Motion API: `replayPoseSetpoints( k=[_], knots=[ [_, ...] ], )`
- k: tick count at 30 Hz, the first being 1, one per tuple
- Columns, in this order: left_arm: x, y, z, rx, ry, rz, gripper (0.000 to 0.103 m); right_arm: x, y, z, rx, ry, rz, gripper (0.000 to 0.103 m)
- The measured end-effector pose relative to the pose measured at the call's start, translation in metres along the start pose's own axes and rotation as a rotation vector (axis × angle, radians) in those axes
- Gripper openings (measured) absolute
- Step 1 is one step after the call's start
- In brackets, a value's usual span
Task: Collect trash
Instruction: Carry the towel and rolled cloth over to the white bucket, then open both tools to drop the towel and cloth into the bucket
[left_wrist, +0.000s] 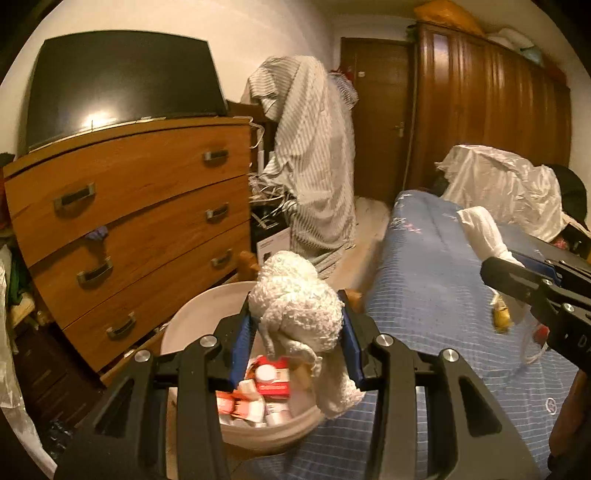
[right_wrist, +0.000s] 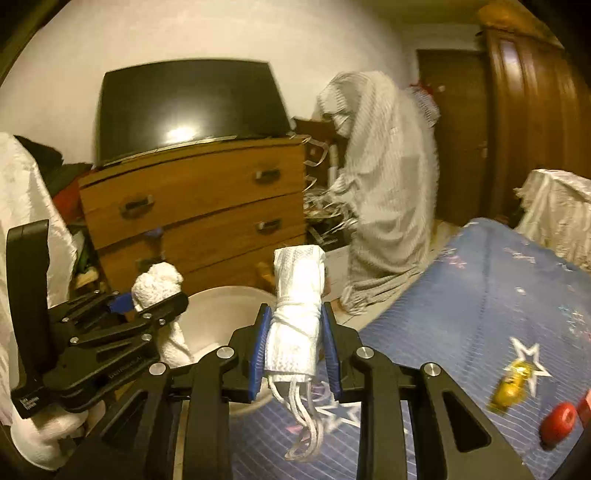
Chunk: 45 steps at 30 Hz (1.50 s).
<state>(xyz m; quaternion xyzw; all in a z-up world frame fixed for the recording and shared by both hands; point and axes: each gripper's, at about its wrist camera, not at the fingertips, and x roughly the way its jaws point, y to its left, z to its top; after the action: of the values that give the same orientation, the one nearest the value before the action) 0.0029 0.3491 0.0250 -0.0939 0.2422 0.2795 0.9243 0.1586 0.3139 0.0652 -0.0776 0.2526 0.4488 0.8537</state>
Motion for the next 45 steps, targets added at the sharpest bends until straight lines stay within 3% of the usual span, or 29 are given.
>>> replayPoseSetpoints(
  k=[9, 20, 29, 45],
  knots=[
    [0.040, 0.035, 0.004, -0.036, 0.089, 0.009, 0.040, 0.087, 0.023, 0.018, -0.021, 0.163, 0.089, 0.028],
    [0.092, 0.068, 0.007, -0.056, 0.251, -0.049, 0.040, 0.177, 0.026, 0.014, 0.013, 0.367, 0.141, 0.028],
    [0.116, 0.092, 0.005, -0.054, 0.369, -0.052, 0.040, 0.204, 0.032, 0.024, -0.012, 0.434, 0.162, 0.028],
    [0.124, 0.116, 0.001, -0.051, 0.447, -0.047, 0.040, 0.221, 0.026, 0.028, -0.038, 0.487, 0.164, 0.028]
  ],
)
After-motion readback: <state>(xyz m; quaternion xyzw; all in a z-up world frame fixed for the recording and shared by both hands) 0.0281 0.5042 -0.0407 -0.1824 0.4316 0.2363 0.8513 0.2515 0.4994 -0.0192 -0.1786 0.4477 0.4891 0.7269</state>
